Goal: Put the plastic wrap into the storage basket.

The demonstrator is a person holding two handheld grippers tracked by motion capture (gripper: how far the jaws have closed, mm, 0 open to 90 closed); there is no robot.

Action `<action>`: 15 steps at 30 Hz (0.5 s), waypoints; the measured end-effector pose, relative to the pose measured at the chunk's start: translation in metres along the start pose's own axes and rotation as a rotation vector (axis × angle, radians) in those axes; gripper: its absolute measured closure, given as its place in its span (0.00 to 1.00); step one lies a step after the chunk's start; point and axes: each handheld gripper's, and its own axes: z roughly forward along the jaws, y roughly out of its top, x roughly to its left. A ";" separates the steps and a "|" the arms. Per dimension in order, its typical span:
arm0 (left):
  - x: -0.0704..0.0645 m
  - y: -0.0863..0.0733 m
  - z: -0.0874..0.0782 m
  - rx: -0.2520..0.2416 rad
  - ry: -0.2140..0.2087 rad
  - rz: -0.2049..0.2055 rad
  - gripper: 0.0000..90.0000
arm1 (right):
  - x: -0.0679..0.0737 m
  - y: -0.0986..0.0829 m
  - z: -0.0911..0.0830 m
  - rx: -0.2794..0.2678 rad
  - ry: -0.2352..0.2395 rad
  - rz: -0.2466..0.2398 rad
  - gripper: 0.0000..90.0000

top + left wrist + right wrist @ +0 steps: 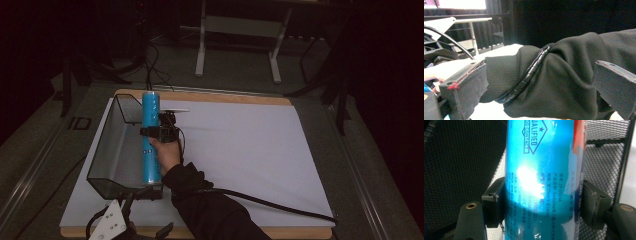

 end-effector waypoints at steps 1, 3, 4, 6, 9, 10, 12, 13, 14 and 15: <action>0.000 0.000 0.000 -0.002 0.000 -0.002 0.02 | 0.002 -0.001 0.000 -0.006 -0.018 -0.014 0.34; 0.000 0.000 0.000 -0.001 -0.001 -0.004 0.02 | 0.003 0.000 0.000 -0.005 -0.021 -0.016 0.34; 0.000 0.000 0.000 0.000 -0.002 -0.003 0.02 | 0.002 0.000 0.000 -0.006 -0.017 -0.014 0.34; 0.000 0.000 0.000 0.000 -0.002 0.000 0.02 | 0.002 0.000 0.000 -0.007 -0.012 -0.017 0.34; 0.000 0.000 0.000 0.003 0.000 0.001 0.02 | 0.001 0.002 0.000 0.006 -0.005 -0.053 0.32; 0.000 0.000 0.000 0.004 -0.002 0.000 0.02 | 0.001 0.002 0.000 0.006 -0.005 -0.053 0.32; 0.000 0.000 0.000 0.005 0.002 -0.002 0.02 | 0.001 0.004 -0.002 0.020 0.000 -0.109 0.30; 0.000 0.000 0.001 0.006 0.001 -0.003 0.02 | 0.001 0.005 -0.003 0.015 -0.003 -0.131 0.29; 0.000 0.000 0.001 0.006 0.001 -0.003 0.02 | 0.001 0.006 -0.006 0.005 0.001 -0.156 0.26; 0.000 0.000 0.000 0.005 0.002 -0.001 0.02 | 0.003 0.007 -0.008 0.003 -0.001 -0.180 0.23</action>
